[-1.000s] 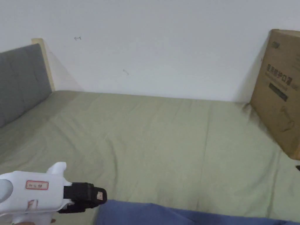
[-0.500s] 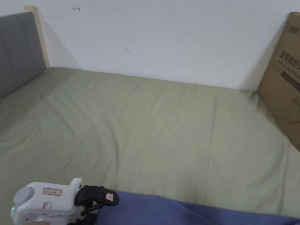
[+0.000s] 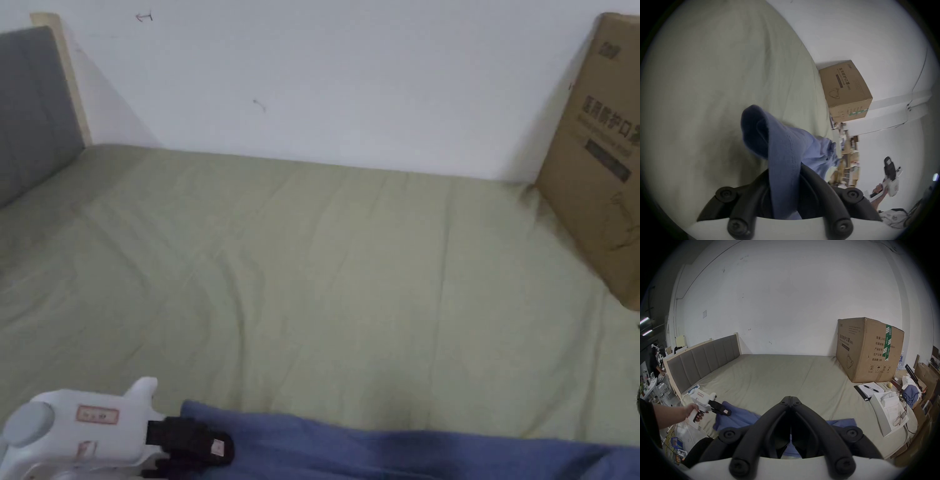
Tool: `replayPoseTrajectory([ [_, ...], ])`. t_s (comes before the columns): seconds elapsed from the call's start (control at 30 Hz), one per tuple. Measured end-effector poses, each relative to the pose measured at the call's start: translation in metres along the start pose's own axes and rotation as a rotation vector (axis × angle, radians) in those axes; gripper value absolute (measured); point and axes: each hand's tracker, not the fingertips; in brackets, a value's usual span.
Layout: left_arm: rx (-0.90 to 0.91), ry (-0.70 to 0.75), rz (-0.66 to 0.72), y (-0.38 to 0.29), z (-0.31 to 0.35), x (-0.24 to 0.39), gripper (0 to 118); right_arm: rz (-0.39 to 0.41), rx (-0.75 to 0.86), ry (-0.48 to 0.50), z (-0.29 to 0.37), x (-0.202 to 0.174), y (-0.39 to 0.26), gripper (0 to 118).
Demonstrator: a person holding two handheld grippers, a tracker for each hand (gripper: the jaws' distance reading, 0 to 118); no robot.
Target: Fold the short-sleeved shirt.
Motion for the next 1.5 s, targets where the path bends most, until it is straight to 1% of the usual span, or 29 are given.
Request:
replayPoseTrajectory([
  [0.07,0.008,0.201,-0.05,0.012,0.021,0.0,4,-0.017,0.02,0.011,0.001,0.003,0.001,0],
  [0.1,0.024,0.282,-0.037,0.013,0.031,0.004,4,-0.045,0.036,0.041,0.001,0.005,0.0,0],
  [0.13,0.037,0.377,-0.062,0.013,0.039,0.009,4,-0.07,0.04,0.069,0.0,0.007,-0.001,0],
  [0.2,0.054,0.611,-0.13,0.025,0.042,0.002,4,-0.114,0.033,0.092,-0.003,0.009,-0.004,0],
  [0.23,0.038,0.698,-0.153,0.024,0.039,0.009,4,-0.125,0.03,0.091,-0.005,0.009,-0.006,0],
  [0.27,0.029,0.756,-0.189,0.023,0.033,0.018,4,-0.137,0.028,0.094,-0.005,0.009,-0.007,0],
  [0.3,0.02,0.771,-0.228,0.017,0.021,0.032,4,-0.149,0.026,0.102,-0.005,0.01,-0.009,0],
  [0.37,0.018,0.733,-0.238,0.015,0.0,0.058,4,-0.152,0.024,0.111,-0.003,0.012,-0.013,0],
  [0.5,-0.084,0.476,-0.179,0.014,-0.065,0.108,4,-0.118,0.025,0.1,0.005,0.017,-0.015,0],
  [0.53,-0.118,0.443,-0.18,0.013,-0.084,0.116,8,-0.109,0.028,0.092,0.008,0.02,-0.015,0],
  [0.57,-0.141,0.401,-0.186,0.008,-0.103,0.132,26,-0.102,0.03,0.084,0.01,0.023,-0.015,0],
  [0.6,-0.16,0.327,-0.208,0.007,-0.121,0.142,55,-0.096,0.032,0.077,0.013,0.027,-0.014,0],
  [0.63,-0.177,0.261,-0.218,0.006,-0.133,0.15,87,-0.094,0.034,0.072,0.016,0.03,-0.014,0],
  [0.67,-0.214,0.22,-0.216,0.004,-0.145,0.158,115,-0.094,0.038,0.066,0.019,0.033,-0.013,0],
  [0.7,-0.244,0.186,-0.202,-0.005,-0.155,0.17,118,-0.093,0.042,0.06,0.022,0.036,-0.012,0],
  [0.77,-0.235,0.089,-0.203,-0.007,-0.155,0.181,118,-0.09,0.045,0.047,0.025,0.042,-0.012,0],
  [0.87,-0.218,0.11,-0.222,-0.005,-0.139,0.188,118,-0.096,0.049,0.037,0.024,0.047,-0.015,0],
  [0.97,-0.166,0.191,-0.221,0.004,-0.109,0.175,118,-0.132,0.038,0.049,0.017,0.05,-0.021,0],
  [1.07,-0.101,0.323,-0.205,0.01,-0.08,0.15,118,-0.177,0.022,0.073,0.009,0.051,-0.027,0],
  [1.13,-0.091,0.372,-0.173,0.009,-0.066,0.139,116,-0.191,0.01,0.085,0.004,0.05,-0.03,0],
  [1.17,-0.081,0.367,-0.162,0.007,-0.062,0.132,103,-0.192,0.005,0.088,0.002,0.05,-0.032,0],
  [1.2,-0.061,0.355,-0.147,0.005,-0.06,0.126,76,-0.192,0.0,0.09,-0.001,0.049,-0.033,0],
  [1.27,-0.06,0.359,-0.13,0.002,-0.071,0.119,0,-0.189,-0.012,0.096,-0.003,0.048,-0.034,0],
  [1.33,-0.062,0.359,-0.119,-0.006,-0.089,0.115,0,-0.189,-0.021,0.098,-0.004,0.047,-0.033,0],
  [1.4,-0.128,0.268,-0.106,-0.014,-0.115,0.12,0,-0.188,-0.024,0.096,-0.003,0.047,-0.034,0],
  [1.5,-0.182,0.238,-0.143,-0.029,-0.161,0.129,0,-0.192,-0.032,0.089,-0.003,0.048,-0.034,0],
])
